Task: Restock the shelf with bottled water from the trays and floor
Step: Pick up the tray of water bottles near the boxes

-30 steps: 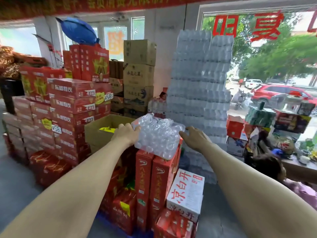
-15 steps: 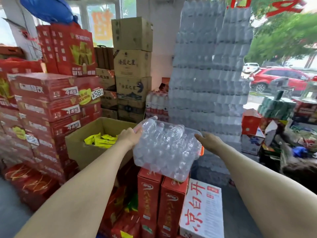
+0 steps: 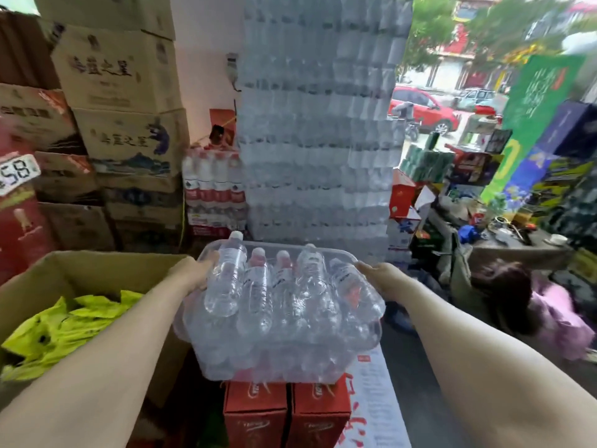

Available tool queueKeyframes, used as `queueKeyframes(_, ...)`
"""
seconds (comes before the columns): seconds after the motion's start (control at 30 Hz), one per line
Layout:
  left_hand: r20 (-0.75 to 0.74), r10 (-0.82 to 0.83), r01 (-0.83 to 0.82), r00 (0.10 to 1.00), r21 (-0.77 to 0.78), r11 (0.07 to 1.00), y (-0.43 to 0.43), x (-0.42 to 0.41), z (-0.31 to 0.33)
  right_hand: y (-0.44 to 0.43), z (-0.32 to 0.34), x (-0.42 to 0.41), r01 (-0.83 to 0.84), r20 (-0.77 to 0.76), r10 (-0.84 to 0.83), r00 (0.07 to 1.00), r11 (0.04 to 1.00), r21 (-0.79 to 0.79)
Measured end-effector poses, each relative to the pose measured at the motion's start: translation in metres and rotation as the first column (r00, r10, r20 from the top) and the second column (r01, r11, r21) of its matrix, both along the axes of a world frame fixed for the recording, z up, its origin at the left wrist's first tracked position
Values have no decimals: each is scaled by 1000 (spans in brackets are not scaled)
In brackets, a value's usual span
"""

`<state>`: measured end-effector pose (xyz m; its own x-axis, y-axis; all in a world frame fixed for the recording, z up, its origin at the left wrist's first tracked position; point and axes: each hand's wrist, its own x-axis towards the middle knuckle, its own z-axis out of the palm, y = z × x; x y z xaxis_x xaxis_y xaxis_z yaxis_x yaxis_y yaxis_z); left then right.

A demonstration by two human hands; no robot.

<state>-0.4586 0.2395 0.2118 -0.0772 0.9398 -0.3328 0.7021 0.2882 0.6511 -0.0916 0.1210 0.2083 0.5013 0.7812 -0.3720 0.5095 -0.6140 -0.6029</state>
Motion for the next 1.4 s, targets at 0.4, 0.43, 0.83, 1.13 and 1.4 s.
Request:
queueKeyframes(0.4,190,4,37,982,-212,977,77,-30,-42,34,-17,35,37,-409,-108,906,984,-176)
queueKeyframes(0.43,198,5,43,980,-236,971,77,-29,-42,34,-18,38,14,-416,-96,904,980,-196)
queueKeyframes(0.83,126,53,-1,991,-381,925,54,-6,-7,44,-14,51,-105,-504,-56,862,953,-285)
queueKeyframes(1.13,76,62,-23,995,-431,902,81,-10,-35,31,-8,37,-178,-551,19,835,955,-236)
queueKeyframes(1.4,50,22,-1,999,-383,924,67,-7,-26,21,-17,28,-155,-544,75,836,983,-103)
